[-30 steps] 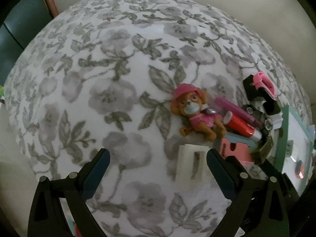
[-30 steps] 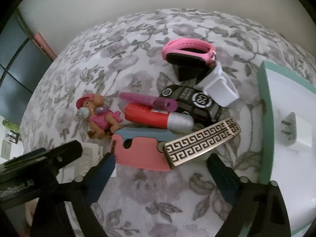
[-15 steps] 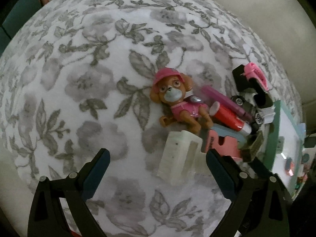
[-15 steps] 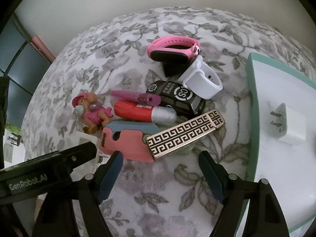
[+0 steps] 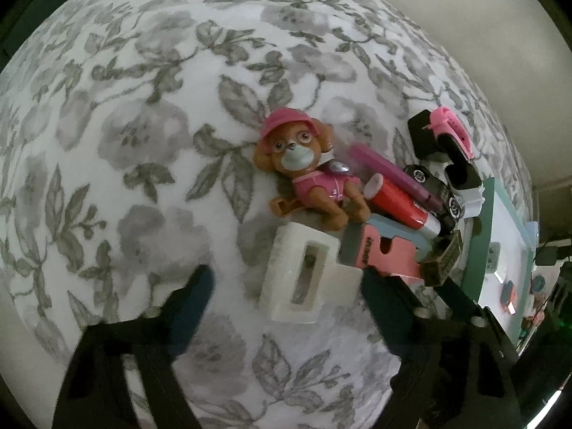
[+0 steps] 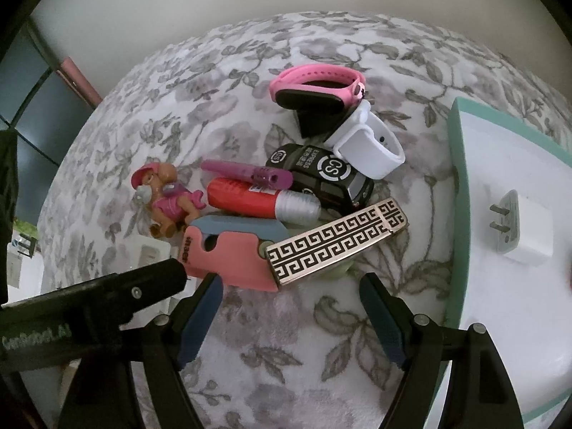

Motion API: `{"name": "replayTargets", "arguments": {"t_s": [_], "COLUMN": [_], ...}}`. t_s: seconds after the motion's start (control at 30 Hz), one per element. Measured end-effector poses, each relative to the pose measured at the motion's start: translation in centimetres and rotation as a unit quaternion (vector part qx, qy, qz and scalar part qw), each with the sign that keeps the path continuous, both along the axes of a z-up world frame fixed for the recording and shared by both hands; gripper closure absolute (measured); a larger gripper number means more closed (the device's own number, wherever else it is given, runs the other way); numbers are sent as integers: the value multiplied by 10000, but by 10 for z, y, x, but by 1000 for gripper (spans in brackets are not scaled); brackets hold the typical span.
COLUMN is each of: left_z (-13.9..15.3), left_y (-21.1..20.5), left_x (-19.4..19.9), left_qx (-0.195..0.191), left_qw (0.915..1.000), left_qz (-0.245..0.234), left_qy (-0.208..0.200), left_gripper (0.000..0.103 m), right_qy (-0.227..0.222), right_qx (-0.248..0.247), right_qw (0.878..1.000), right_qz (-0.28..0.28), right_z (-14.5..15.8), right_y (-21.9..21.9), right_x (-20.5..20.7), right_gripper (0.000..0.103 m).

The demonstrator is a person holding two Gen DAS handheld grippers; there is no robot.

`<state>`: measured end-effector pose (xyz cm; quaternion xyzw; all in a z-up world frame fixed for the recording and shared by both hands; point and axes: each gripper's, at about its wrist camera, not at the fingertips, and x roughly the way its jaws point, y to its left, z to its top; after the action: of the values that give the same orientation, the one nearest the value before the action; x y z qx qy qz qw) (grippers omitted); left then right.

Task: Organize rigid objects

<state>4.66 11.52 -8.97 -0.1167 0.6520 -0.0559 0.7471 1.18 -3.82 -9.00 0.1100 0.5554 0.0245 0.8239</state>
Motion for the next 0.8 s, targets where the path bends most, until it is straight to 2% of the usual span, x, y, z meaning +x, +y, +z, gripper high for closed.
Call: {"name": "replayTargets", "arguments": {"t_s": [0.1,0.17,0.2,0.37,0.47,0.53,0.6,0.8], "left_z": [2,5,6,10,13,12,11,13], "left_y": [3,5,7,22,34,41,48,55], "left_x": [-1,-1,-2,-3,-2,-2,-3,-7], "left_qx": [-120,-200,-210,-74,107,58,-8,35], "left_qw": [9999,9998,9997,9994,9986,9980,9976,9964], "left_qz": [13,37,57,297,483,593,666,822], "left_qy": [-9,-58,-72,-148,-208,-192,-173,-216], "left_gripper": [30,40,41,41,41,41,41,41], "right_qy": [-4,-4,-5,-76,-139,-148,-149,-115], "right_qx": [38,70,89,288,483,529,468,48], "right_qw": [10000,10000,10000,9995,9986,9984,9986,9998], "right_qz": [-10,-35,-45,-102,-144,-155,-171,-165], "right_z": [0,-1,0,2,3,2,1,-3], "right_y": [-2,-2,-3,-7,-7,-5,-1,14], "right_x": [0,1,1,2,4,5,7,14], "right_gripper": [22,22,22,20,13,8,2,0]}}
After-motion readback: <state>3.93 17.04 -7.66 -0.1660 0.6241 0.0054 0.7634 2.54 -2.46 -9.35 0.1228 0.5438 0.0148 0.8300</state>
